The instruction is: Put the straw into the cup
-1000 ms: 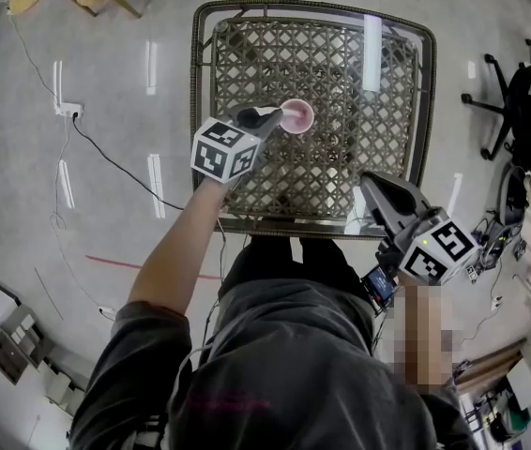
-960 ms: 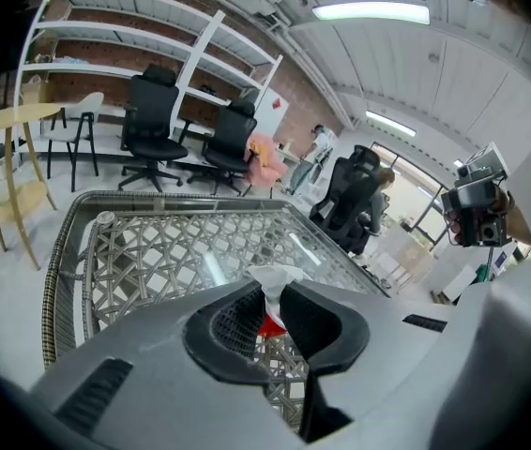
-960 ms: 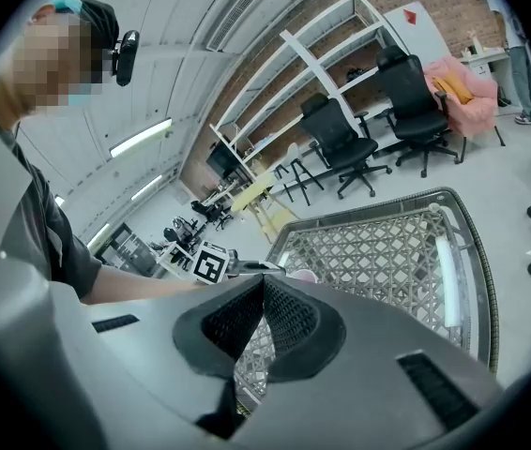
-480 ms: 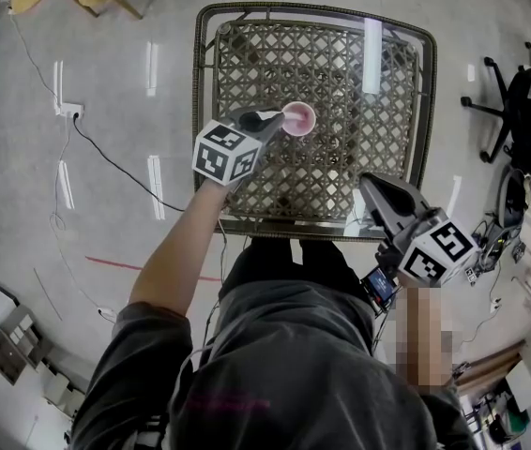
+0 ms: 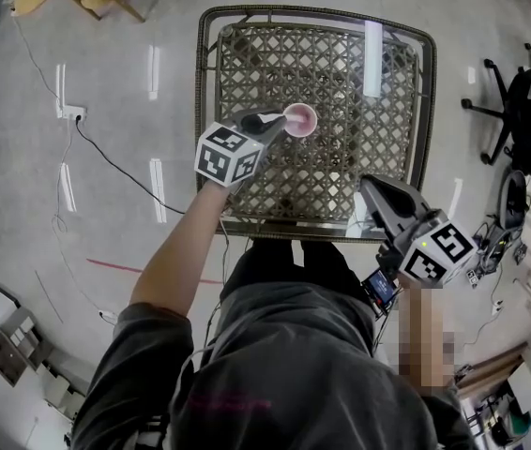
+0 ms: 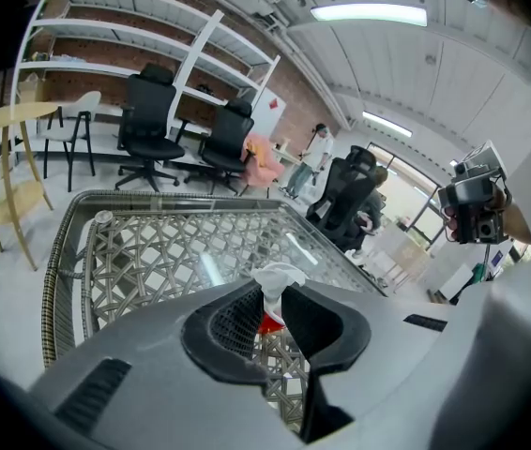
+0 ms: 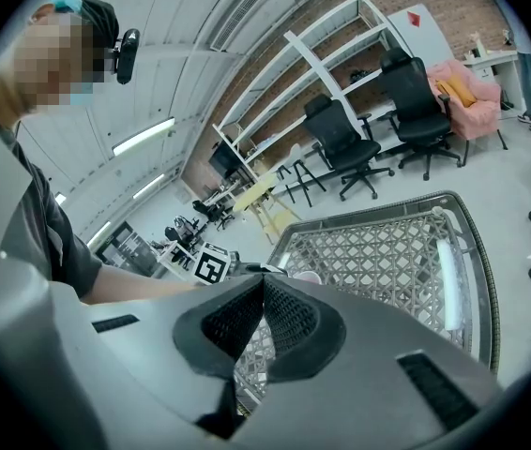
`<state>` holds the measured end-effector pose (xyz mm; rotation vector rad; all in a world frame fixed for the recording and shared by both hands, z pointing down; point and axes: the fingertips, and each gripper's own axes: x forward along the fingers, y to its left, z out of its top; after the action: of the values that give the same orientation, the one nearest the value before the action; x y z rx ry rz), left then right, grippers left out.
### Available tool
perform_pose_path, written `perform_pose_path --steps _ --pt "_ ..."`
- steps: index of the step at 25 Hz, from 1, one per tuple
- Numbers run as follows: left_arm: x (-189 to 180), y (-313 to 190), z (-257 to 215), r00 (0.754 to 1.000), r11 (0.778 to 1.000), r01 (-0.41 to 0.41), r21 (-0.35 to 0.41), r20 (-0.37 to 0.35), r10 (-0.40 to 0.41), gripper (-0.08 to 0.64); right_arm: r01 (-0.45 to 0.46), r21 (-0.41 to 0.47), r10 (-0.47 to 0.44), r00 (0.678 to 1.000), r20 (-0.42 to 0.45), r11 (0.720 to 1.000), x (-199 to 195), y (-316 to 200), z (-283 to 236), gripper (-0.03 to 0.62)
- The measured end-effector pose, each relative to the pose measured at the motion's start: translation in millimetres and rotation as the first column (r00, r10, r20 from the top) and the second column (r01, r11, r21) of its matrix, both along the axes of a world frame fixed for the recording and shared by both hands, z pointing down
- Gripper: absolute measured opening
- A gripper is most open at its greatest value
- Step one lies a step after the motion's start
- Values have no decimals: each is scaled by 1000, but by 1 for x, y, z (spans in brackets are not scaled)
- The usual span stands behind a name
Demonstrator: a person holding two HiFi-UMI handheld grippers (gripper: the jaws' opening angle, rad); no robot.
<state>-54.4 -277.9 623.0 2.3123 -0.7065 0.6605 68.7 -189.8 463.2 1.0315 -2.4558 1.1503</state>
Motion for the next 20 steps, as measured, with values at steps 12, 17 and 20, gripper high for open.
perform_pose_path --steps 12,17,20 --pt "-4 1 -8 1000 1000 -2 12 -2 2 86 3 7 -3 1000 -2 1000 -3 5 -4 14" --pt "-4 1 -22 1000 1000 -4 29 -11 4 92 0 19 0 1000 5 1000 -4 6 -10 14" --pt "-3 -1 -31 1000 999 2 46 -24 -1 95 -1 28 0 1000 12 1000 -5 5 -11 14"
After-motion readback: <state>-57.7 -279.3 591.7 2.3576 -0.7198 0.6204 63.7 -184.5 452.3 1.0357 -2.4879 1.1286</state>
